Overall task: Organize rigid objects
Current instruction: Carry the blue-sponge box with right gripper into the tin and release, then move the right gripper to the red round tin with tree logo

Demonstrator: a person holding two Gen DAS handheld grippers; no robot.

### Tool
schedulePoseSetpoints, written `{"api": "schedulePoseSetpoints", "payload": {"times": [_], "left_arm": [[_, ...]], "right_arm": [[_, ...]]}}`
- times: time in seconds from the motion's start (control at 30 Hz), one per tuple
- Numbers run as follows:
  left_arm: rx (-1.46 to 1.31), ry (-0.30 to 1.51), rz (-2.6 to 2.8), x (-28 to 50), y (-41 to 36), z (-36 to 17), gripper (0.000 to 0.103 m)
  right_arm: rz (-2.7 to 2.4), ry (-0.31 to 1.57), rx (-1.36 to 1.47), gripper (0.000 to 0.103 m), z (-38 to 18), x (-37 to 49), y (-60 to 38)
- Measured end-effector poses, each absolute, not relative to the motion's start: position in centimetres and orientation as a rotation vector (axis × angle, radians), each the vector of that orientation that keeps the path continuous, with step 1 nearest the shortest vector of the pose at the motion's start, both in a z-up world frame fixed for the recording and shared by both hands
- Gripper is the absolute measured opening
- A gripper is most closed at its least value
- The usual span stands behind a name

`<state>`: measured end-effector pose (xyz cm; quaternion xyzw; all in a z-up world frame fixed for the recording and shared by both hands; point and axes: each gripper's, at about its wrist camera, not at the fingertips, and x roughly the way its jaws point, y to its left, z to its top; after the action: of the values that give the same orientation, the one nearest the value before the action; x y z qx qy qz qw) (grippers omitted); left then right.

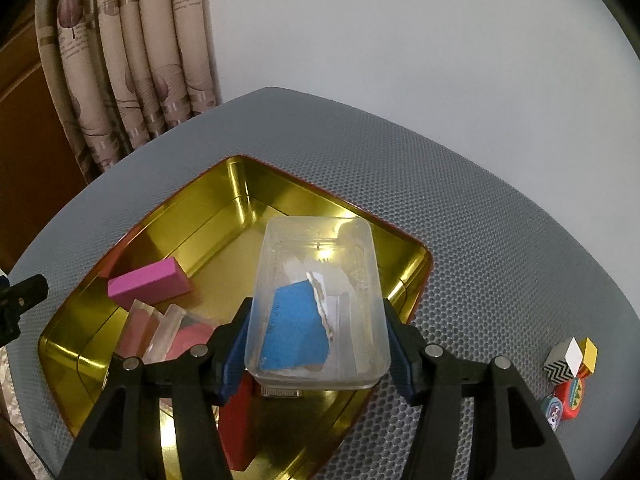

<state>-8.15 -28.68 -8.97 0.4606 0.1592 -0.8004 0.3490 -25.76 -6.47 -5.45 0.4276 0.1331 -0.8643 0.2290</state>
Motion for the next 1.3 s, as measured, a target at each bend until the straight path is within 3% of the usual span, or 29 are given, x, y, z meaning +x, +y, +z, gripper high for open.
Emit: {"api": "schedulePoseSetpoints", "payload": {"times": [0.53, 0.93, 1.3], "left_arm": [[1.170, 0.401, -2.078, -7.7, -28.4, -8.9, 0.074], [1.155, 0.351, -2.107, -7.6, -27.6, -8.3, 0.075], [1.156, 0.311, -2.130, -7.7, -26.6, -8.3, 0.075]], "right_arm": [[-2.410, 0.258, 1.126, 0.066, -2.6, -23.1, -3.3], [-2.632, 0.131, 1.183, 0.066, -2.8, -22.2, 10.6], [-2.775, 0.008, 1.334, 0.065, -6.7, -25.0, 20.7]]}}
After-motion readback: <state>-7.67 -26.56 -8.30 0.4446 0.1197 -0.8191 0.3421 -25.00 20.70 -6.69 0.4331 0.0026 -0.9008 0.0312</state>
